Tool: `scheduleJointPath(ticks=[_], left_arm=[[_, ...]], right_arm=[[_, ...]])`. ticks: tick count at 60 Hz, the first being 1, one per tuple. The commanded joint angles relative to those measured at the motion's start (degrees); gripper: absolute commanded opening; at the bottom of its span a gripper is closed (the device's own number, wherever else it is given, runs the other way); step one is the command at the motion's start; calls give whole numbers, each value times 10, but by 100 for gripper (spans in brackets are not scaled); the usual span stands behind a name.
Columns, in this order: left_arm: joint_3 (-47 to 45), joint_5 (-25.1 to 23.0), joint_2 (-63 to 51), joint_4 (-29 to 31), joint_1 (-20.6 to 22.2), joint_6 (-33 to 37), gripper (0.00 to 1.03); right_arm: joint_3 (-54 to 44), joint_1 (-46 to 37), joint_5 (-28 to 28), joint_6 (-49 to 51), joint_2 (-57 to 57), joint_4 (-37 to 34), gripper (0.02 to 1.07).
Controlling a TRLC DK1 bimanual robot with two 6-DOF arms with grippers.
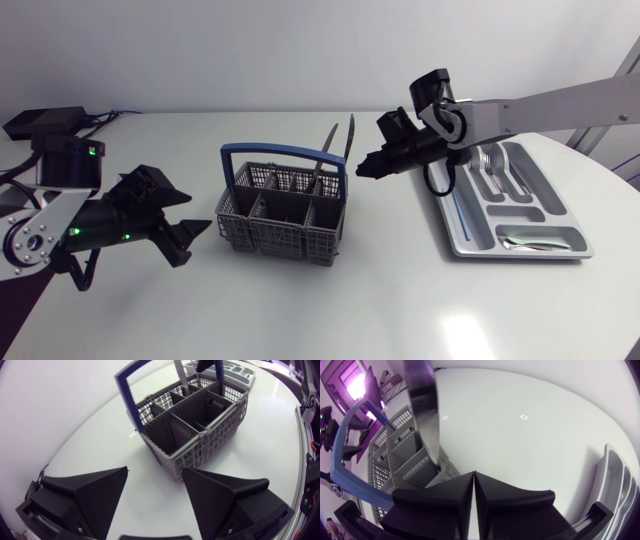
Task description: Unload the cutlery basket into the drawer organizer.
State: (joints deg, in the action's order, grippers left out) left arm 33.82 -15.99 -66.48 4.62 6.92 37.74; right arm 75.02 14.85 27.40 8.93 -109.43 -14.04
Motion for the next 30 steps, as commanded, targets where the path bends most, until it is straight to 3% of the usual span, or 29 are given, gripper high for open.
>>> scheduleJointPath(ticks=[1, 15, 30], left_arm=[[-33, -2, 14, 6, 20, 28, 64], [-51, -2, -37, -42, 52, 28, 64], [-12, -1, -137, -126, 28, 16, 64]], right_arm=[[36, -6, 16, -22, -42, -18, 12], [86, 3, 69, -37, -98, -42, 12], [58, 18, 141, -8, -78, -63, 11]])
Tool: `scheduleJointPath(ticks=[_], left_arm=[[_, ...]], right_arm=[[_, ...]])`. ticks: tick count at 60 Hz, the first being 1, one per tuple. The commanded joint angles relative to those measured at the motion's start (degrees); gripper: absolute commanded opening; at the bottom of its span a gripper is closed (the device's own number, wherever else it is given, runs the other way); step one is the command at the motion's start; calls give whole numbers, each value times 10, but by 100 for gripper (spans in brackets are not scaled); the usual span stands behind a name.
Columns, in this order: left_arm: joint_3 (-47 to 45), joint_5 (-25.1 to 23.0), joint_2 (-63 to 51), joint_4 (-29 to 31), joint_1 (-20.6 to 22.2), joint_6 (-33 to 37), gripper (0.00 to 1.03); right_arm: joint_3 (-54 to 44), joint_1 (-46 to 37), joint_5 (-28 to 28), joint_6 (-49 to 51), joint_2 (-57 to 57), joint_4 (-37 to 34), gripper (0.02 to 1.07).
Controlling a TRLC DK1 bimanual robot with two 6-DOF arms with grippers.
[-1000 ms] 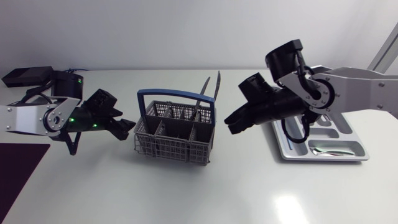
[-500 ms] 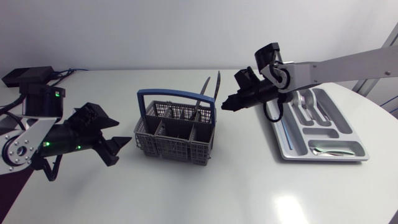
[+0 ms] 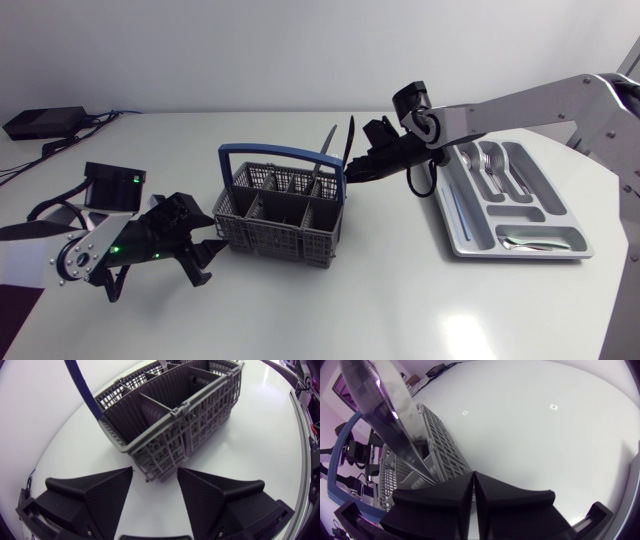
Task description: Unload the cutlery basket into the drawer organizer.
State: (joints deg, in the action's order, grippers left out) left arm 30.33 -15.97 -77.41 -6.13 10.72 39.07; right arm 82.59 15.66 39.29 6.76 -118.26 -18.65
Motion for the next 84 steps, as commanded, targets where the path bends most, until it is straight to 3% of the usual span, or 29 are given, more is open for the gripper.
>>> scheduleJointPath(ticks=[1, 15, 27, 33, 38, 45, 48, 56, 75, 84], left_arm=[[25, -1, -31, -20, -11, 1, 64], [61, -1, -74, -48, -26, -10, 64], [112, -1, -133, -68, -29, -32, 64], [149, 8, -166, -68, -29, -33, 69], [158, 10, -163, -64, -41, -36, 74], [134, 10, -99, -43, -54, -36, 78], [119, 10, -70, -34, -58, -36, 81], [79, 8, 26, 8, -55, -34, 84], [27, 6, 152, 67, -9, -47, 84], [17, 8, 159, 67, -2, -49, 84]], right_arm=[[-21, 11, 25, 16, 14, -18, 11], [-113, 28, 39, 38, 85, -21, 10], [-249, 52, 35, 58, 198, -13, 11], [-284, 44, 31, 69, 231, -11, 11], [-313, 41, 27, 77, 262, -11, 23], [-357, 37, 0, 105, 333, -10, 65], [-370, 37, 0, 113, 352, -9, 71], [-386, 40, -4, 124, 388, 13, 71], [-345, 87, -33, 107, 341, 92, 70], [-334, 94, -47, 100, 325, 119, 48]])
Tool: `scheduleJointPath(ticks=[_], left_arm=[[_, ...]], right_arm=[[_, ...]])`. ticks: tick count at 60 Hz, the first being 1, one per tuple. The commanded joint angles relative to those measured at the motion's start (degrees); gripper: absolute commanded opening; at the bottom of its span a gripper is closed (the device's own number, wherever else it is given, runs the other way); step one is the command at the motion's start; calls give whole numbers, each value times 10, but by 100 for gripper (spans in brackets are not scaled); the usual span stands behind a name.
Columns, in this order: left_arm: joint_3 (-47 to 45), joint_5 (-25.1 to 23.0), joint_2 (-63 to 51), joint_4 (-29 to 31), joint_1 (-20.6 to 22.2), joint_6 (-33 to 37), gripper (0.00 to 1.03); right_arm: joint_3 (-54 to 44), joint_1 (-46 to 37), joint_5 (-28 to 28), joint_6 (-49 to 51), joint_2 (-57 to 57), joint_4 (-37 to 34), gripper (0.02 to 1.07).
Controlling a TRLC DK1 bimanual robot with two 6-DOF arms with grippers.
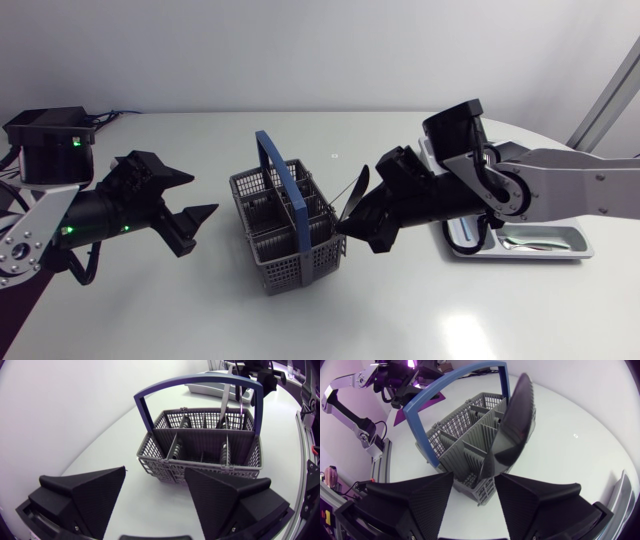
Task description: Unload the cutlery basket into the drawer organizer.
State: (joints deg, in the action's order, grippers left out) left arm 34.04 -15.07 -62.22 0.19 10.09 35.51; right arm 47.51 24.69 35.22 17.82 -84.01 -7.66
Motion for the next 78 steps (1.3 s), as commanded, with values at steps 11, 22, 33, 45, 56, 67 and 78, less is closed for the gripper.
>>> scheduleJointPath(ticks=[11, 22, 33, 45, 56, 67, 78], left_arm=[[-26, -1, 15, 4, 5, -13, 84], [-31, -1, 16, 3, 11, -15, 84], [-35, 0, 17, 3, 24, -17, 83], [-34, 5, 25, 4, 24, -16, 84], [-34, 6, 29, 6, 25, -15, 84], [-36, 6, 39, 9, 29, -15, 84], [-35, 7, 54, 15, 33, -15, 84]], right_arm=[[19, 8, -10, -4, -23, 19, 16], [19, 23, -16, -2, -27, 19, 11], [28, 53, -51, -1, -30, 19, 8], [44, 74, -80, -3, 5, 0, 8], [81, 76, -83, -7, 66, -55, 8], [103, 63, -90, -17, 147, -100, 8], [109, -27, -90, -17, 227, -148, 8]])
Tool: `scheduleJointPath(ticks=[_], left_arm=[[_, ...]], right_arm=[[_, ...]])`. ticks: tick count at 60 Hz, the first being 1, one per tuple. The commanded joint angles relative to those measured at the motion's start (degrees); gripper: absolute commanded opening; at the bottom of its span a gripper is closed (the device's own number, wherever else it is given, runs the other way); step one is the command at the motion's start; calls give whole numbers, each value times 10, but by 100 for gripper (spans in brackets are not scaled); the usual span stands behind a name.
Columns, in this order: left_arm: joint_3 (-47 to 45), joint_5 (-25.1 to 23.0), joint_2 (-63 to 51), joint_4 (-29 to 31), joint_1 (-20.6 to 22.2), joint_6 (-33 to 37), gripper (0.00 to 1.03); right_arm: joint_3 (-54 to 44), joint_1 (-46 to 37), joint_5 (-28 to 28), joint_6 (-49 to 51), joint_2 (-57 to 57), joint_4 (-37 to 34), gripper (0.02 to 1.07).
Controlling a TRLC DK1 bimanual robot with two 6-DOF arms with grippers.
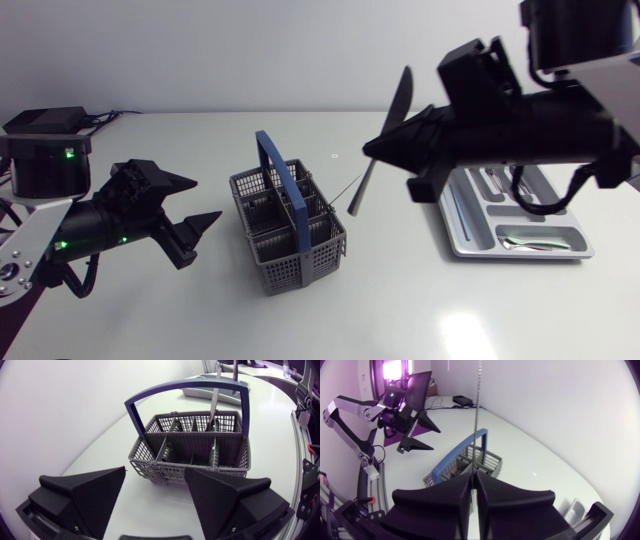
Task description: Unload the cutlery basket into the drawer organizer.
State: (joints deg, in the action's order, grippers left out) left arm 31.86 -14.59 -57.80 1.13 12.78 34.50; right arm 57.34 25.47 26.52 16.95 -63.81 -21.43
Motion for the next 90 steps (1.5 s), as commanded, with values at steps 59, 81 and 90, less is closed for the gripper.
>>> scheduleJointPath(ticks=[59, 81, 90], left_arm=[[-15, 66, 21, 15, 84, -7, 84], [-13, 83, 23, 20, 103, -9, 84], [-14, 84, 29, 26, 104, -10, 84]], right_arm=[[206, -569, -93, 123, -365, 5, 8], [262, -553, -135, 112, -475, 30, 8], [312, -535, -156, 96, -544, 29, 8]])
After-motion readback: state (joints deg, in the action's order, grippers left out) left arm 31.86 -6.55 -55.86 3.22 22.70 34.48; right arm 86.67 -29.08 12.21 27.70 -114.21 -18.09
